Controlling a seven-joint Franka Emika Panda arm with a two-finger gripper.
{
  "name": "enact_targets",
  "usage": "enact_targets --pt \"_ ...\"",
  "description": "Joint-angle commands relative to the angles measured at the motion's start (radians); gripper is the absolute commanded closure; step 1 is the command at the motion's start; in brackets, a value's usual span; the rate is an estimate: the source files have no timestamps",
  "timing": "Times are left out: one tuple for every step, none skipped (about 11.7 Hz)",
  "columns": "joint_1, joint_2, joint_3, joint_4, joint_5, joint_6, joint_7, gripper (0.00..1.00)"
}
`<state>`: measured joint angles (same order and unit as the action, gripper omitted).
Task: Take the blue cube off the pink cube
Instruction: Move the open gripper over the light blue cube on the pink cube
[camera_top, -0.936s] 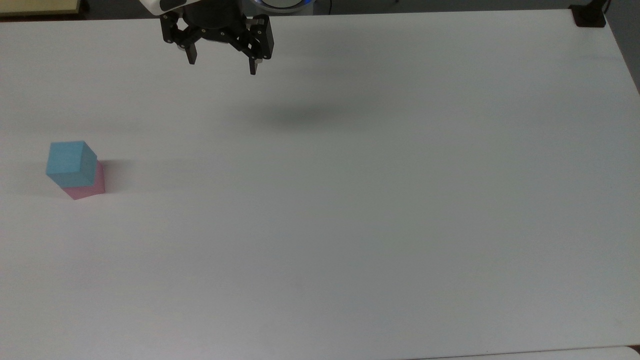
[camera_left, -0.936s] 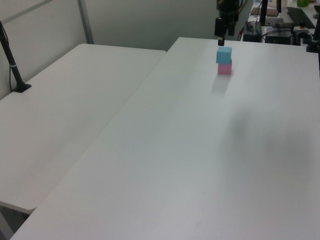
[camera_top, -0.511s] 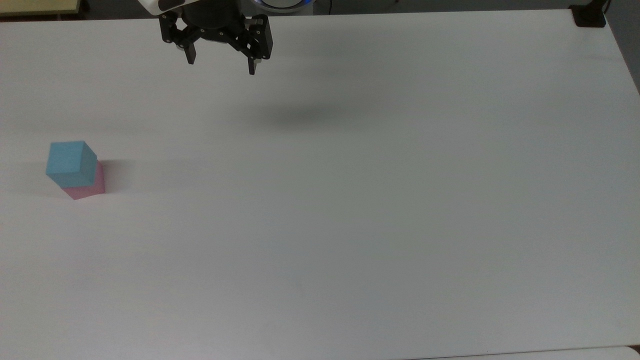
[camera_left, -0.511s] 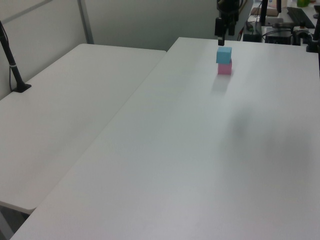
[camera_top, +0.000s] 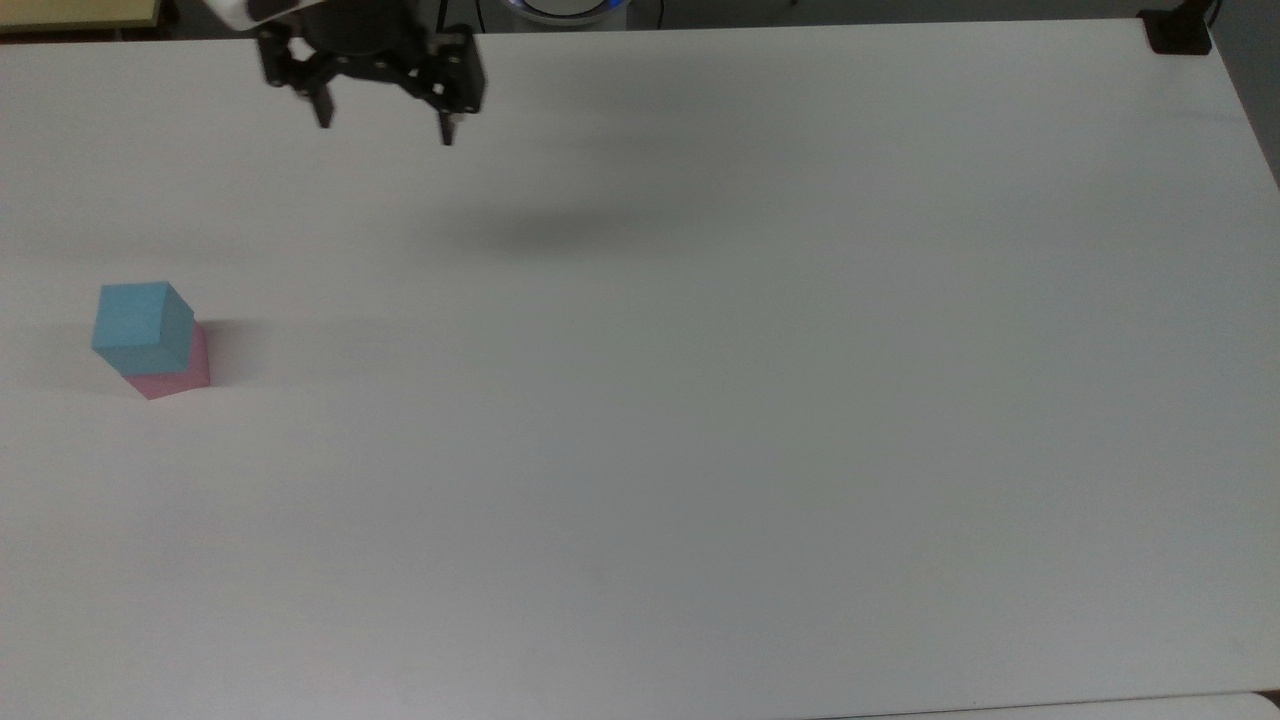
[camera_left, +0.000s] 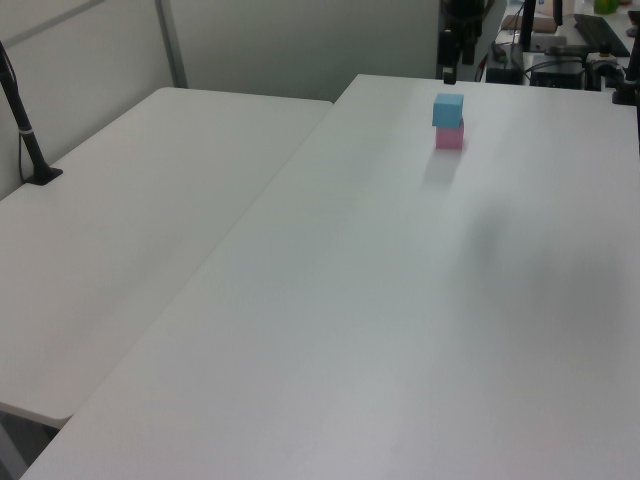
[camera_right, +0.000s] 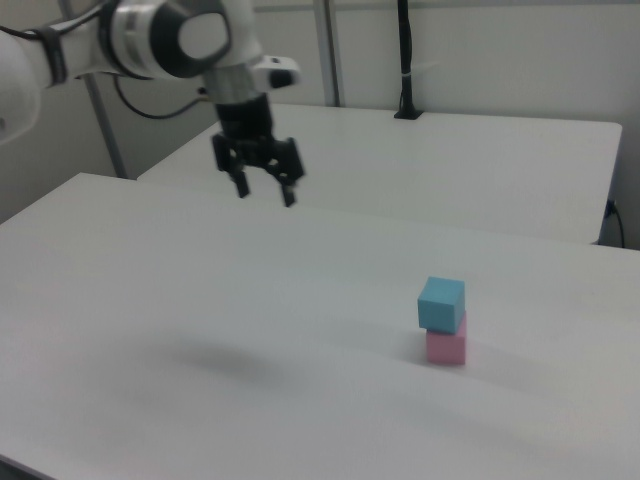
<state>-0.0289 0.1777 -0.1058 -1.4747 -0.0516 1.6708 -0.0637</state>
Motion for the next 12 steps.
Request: enact_targets --pt "-0.123 0.067 -0.005 0.001 0.029 0.098 -0.194 0.0" --pt "-0.166 0.109 -0.006 0.017 0.026 0.15 -0.238 0.0" --pt "-0.202 0.144 -0.006 0.022 0.024 0.2 -0.296 0.0" --pt "-0.235 0.17 -0.008 0.022 0.023 0.264 -0.364 0.0" --pt "-0.267 0.195 -0.009 0.024 0.022 0.309 -0.445 0.0" --pt "-0.29 0.218 -0.009 0.033 0.022 0.346 -0.488 0.0" --pt "-0.301 0.236 -0.009 0.034 0.022 0.374 -0.495 0.0" --pt "-0.305 0.258 -0.009 0.034 0.021 0.41 -0.492 0.0" --pt "-0.309 0.282 -0.009 0.034 0.022 0.432 -0.484 0.0" --pt "-0.315 0.302 -0.009 0.034 0.024 0.446 -0.482 0.0" --pt "-0.319 0.316 -0.009 0.034 0.026 0.472 -0.469 0.0" --pt "-0.321 0.331 -0.009 0.034 0.026 0.487 -0.44 0.0"
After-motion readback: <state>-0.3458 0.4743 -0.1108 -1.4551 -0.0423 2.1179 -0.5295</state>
